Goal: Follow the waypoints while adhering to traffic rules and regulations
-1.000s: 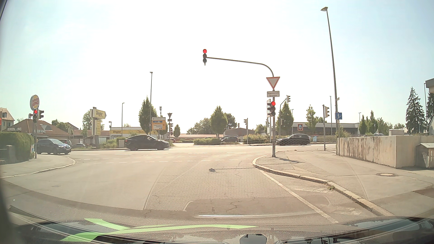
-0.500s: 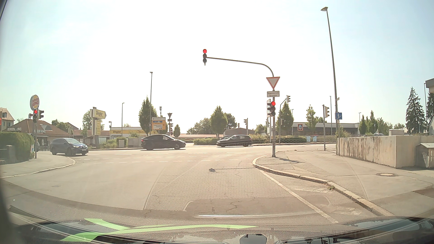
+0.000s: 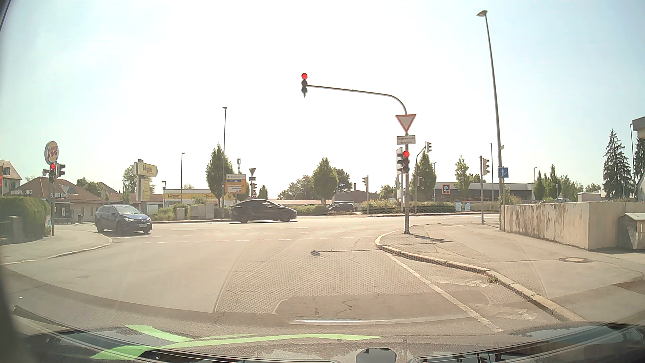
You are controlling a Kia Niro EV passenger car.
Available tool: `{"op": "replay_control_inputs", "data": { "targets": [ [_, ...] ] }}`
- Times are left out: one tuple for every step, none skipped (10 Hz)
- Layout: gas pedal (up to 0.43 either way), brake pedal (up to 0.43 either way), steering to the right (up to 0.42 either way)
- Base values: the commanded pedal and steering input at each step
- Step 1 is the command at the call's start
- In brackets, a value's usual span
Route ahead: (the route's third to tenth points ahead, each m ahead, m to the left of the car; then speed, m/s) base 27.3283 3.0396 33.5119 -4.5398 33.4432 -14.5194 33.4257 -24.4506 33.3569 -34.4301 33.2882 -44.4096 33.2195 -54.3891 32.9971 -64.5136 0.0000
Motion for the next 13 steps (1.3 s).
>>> {"op": "replay_control_inputs", "data": {
  "targets": [
    [0.0,0.311,-0.018],
    [0.0,0.311,-0.018],
    [0.0,0.311,-0.018],
    [0.0,0.311,-0.018],
    [0.0,0.311,-0.018],
    [0.0,0.311,-0.018],
    [0.0,0.311,-0.018],
    [0.0,0.311,-0.018],
    [0.0,0.311,-0.018],
    [0.0,0.311,-0.018],
    [0.0,0.311,-0.018],
    [0.0,0.311,-0.018],
    [0.0,0.311,-0.018]
  ]
}}
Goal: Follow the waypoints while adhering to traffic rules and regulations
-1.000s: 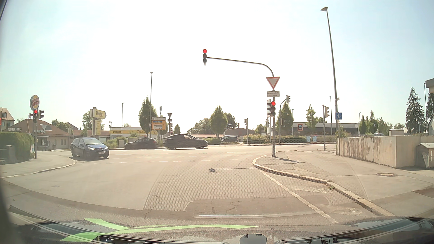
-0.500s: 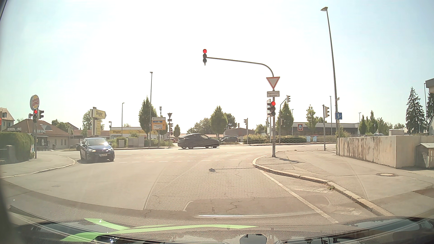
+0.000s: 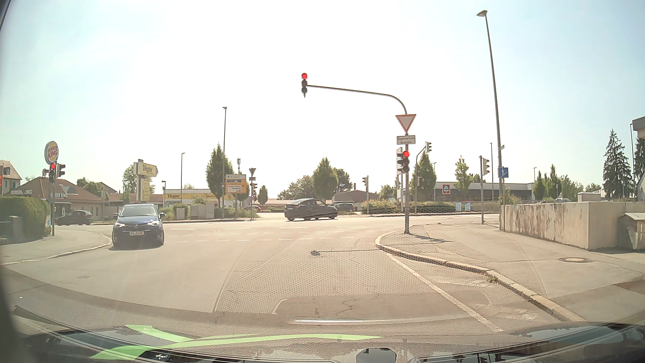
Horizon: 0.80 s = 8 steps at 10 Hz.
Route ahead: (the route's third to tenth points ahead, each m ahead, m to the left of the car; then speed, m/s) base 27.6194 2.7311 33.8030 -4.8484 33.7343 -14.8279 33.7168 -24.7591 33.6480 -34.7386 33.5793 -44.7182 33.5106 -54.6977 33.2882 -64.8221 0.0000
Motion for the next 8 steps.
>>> {"op": "replay_control_inputs", "data": {
  "targets": [
    [0.0,0.311,-0.018],
    [0.0,0.311,-0.018],
    [0.0,0.311,-0.018],
    [0.0,0.311,-0.018],
    [0.0,0.311,-0.018],
    [0.0,0.311,-0.018],
    [0.0,0.311,-0.018],
    [0.0,0.311,-0.018]
  ]
}}
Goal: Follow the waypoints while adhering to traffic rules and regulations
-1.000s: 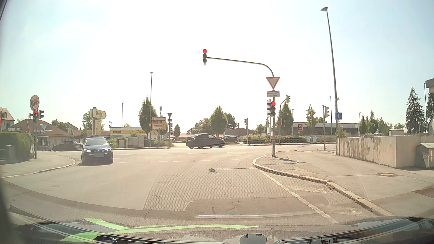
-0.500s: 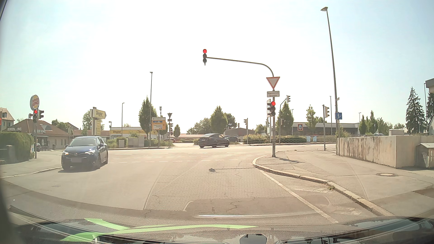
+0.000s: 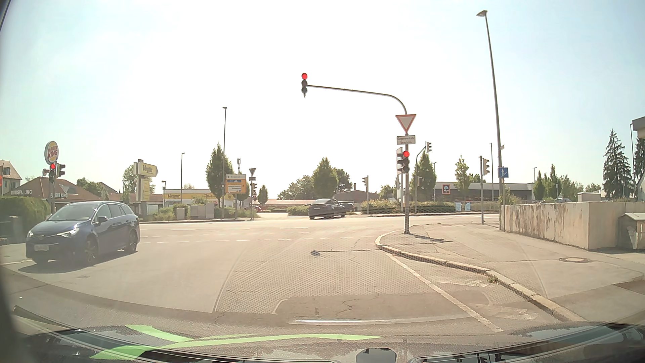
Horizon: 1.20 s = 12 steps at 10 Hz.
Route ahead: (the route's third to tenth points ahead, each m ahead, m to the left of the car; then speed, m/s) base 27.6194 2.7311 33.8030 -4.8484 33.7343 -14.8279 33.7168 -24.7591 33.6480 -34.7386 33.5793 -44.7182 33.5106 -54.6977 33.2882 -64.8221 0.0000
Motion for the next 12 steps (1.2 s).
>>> {"op": "replay_control_inputs", "data": {
  "targets": [
    [0.0,0.311,-0.018],
    [0.0,0.311,-0.018],
    [0.0,0.311,-0.017],
    [0.0,0.311,-0.018],
    [0.0,0.311,-0.018],
    [0.0,0.311,-0.017],
    [0.0,0.311,-0.018],
    [0.0,0.311,-0.017],
    [0.0,0.311,-0.018],
    [0.0,0.311,-0.018],
    [0.0,0.311,-0.018],
    [0.0,0.311,-0.018]
  ]
}}
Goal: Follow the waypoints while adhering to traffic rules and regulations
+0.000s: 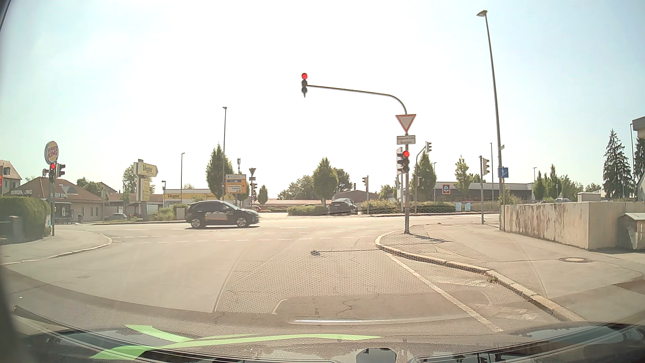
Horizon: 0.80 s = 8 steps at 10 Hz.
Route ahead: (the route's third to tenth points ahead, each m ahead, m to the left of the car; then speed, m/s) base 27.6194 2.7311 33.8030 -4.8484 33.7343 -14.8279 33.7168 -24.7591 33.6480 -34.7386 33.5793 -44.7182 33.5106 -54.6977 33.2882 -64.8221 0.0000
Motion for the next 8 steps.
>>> {"op": "replay_control_inputs", "data": {
  "targets": [
    [0.0,0.311,-0.018],
    [0.0,0.311,-0.018],
    [0.0,0.311,-0.018],
    [0.0,0.311,-0.018],
    [0.0,0.311,-0.018],
    [0.0,0.311,-0.017],
    [0.0,0.311,-0.018],
    [0.0,0.311,-0.018]
  ]
}}
